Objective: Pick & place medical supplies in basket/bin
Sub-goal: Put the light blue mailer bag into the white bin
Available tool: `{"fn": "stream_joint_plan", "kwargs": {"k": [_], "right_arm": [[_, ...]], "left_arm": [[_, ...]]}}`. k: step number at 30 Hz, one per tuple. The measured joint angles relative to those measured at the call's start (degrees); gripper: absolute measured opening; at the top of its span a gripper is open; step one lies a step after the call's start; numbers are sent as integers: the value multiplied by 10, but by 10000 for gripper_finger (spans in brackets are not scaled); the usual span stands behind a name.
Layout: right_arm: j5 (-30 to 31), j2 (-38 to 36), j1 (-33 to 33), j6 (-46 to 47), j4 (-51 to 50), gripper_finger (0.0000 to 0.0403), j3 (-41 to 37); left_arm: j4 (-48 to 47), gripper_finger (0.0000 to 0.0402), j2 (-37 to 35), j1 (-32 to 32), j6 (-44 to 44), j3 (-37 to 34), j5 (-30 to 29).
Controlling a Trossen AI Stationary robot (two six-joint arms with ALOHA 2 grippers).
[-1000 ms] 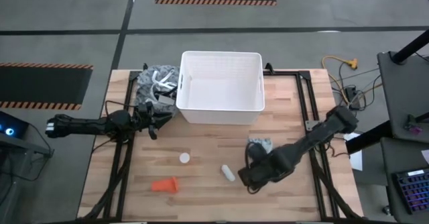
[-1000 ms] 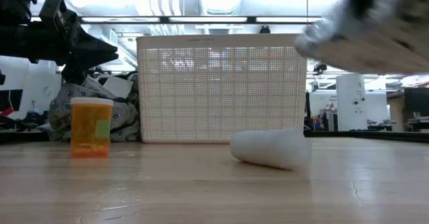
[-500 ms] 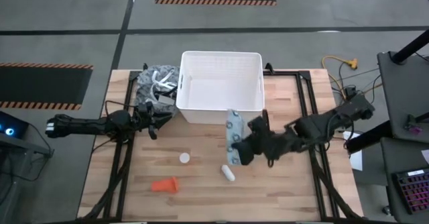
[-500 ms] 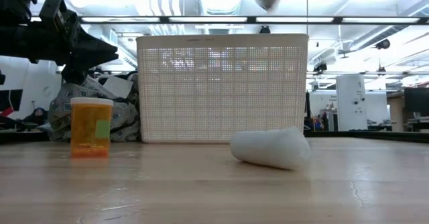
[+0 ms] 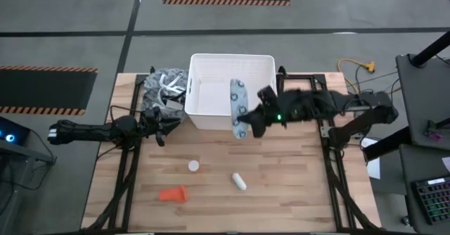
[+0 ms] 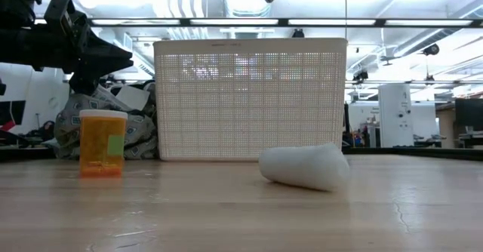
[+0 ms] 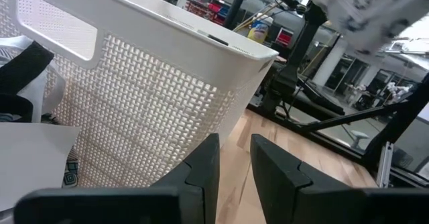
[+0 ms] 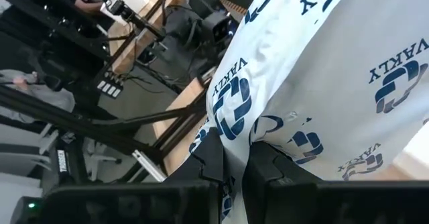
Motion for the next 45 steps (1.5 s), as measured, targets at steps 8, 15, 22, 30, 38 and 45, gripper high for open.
{"fn": "stream_joint_plan", "kwargs": {"k": [8,15,22,30,38,45], "right_arm": [[-112,4,-137,-87,-7,12,1],[-140,20,-252,-136,-51,12,1],[-141,75,-322,-191,-113,12,1],[-155,168,-358,-200,-120,12,8],[-154,249,-362,-213,-186,13,50],[-131,322,-362,-222,-277,13,135]], "left_arm": [[0,68,0,0,0,0,0],[0,68,0,0,0,0,0],[0,68,0,0,0,0,0],[0,68,0,0,0,0,0],[0,68,0,0,0,0,0],[0,68,0,0,0,0,0]]}}
